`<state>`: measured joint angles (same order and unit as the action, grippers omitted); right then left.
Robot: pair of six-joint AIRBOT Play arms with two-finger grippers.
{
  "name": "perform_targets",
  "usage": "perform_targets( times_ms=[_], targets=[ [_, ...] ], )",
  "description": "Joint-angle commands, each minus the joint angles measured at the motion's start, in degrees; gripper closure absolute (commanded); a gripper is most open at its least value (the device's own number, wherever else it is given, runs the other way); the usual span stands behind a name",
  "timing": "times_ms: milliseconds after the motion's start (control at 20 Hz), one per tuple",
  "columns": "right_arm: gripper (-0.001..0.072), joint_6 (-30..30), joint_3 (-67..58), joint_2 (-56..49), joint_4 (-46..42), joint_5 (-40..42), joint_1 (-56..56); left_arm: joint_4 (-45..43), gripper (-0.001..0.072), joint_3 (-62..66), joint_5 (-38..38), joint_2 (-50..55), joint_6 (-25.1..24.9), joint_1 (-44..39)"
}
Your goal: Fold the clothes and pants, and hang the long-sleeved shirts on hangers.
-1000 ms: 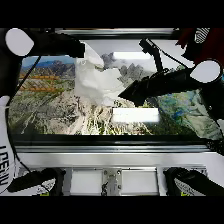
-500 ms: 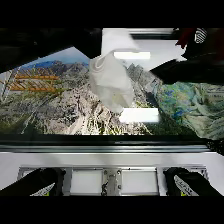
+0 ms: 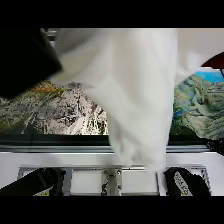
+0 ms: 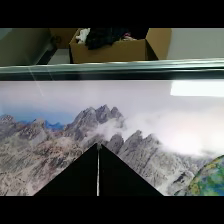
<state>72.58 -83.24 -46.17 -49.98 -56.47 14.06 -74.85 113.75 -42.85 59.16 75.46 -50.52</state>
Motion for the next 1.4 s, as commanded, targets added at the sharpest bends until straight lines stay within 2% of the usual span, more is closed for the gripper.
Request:
perform_targets(
  times_ms=[0, 50, 150, 250, 350, 400, 450, 500, 600, 650, 700, 750, 800, 850, 950, 1200, 1350],
  targets=[
    [0.0694, 0.35, -0.04, 0.37, -0.13, 0.90, 1.16, 0.07, 0.0693, -7.41, 0.22, -2.32, 8.94, 9.99],
    [0.0694, 0.35, -0.02, 0.20, -0.13, 0.81, 1.16, 0.31, 0.0693, -9.68, -2.45, -1.60, 11.30, 14.10],
    [0.0694, 0.35, -0.02, -0.33, 0.07, 0.44, 1.14, 7.26, 0.0693, -14.43, -9.73, 1.66, 11.72, 21.97],
    [0.0694, 0.35, 0.00, -0.81, 0.24, -0.02, 1.14, 17.11, 0.0693, -19.34, -16.70, 6.97, 8.79, 28.17],
    [0.0694, 0.35, 0.02, -1.64, 0.24, -1.20, 1.14, 21.79, 0.0686, -23.67, -19.52, 12.28, 7.41, 31.74],
    [0.0693, 0.35, 0.02, -2.14, 0.26, -2.32, 1.14, 22.75, 0.0392, -25.62, -19.30, 15.02, 7.48, 33.16],
    [0.0691, 0.35, 0.02, -2.71, 0.28, -3.76, 1.14, 22.86, 0.0054, -26.62, -18.84, 17.38, 8.02, 34.40],
    [0.0683, 0.33, 0.02, -3.39, 0.26, -5.07, 1.14, 23.39, 0.0029, -26.75, -18.62, 19.69, 8.83, 36.02],
    [0.0681, 0.35, 0.04, -5.11, 0.26, -8.04, 1.14, 23.76, 0.0029, -26.29, -18.53, 22.49, 9.05, 39.71],
    [0.0653, 0.35, 0.04, -6.16, 0.28, -9.70, 1.14, 23.89, 0.0029, -26.23, -18.80, 23.21, 9.86, 41.62],
    [0.0448, 0.35, 0.04, -7.30, 0.28, -11.26, 1.14, 23.76, 0.0029, -26.27, -19.71, 23.69, 10.47, 43.65],
    [0.0207, 0.33, 0.09, -8.59, 0.28, -12.96, 1.07, 23.39, 0.0029, -26.27, -21.46, 24.28, 10.47, 45.29],
    [0.0182, 0.35, 0.09, -9.90, 0.31, -14.38, 1.07, 22.67, 0.0029, -26.29, -23.58, 24.98, 10.45, 46.34],
    [0.0208, 0.33, 0.09, -11.28, 0.50, -15.58, 0.94, 21.22, 0.0029, -26.29, -25.73, 25.99, 10.47, 46.84],
    [0.0208, 0.33, 0.09, -14.32, 1.07, -16.52, -0.13, 18.82, 0.0029, -27.10, -28.79, 28.76, 10.51, 46.53],
    [0.0208, 0.31, 0.09, -21.73, 1.09, -16.44, -6.27, 19.56, 0.0029, -38.86, -23.82, 33.97, 11.80, 42.91],
    [0.0208, 0.31, 0.09, -26.77, 1.07, -16.06, -10.05, 24.20, 0.0030, -42.23, -19.98, 37.31, 11.78, 40.33]
  ],
)
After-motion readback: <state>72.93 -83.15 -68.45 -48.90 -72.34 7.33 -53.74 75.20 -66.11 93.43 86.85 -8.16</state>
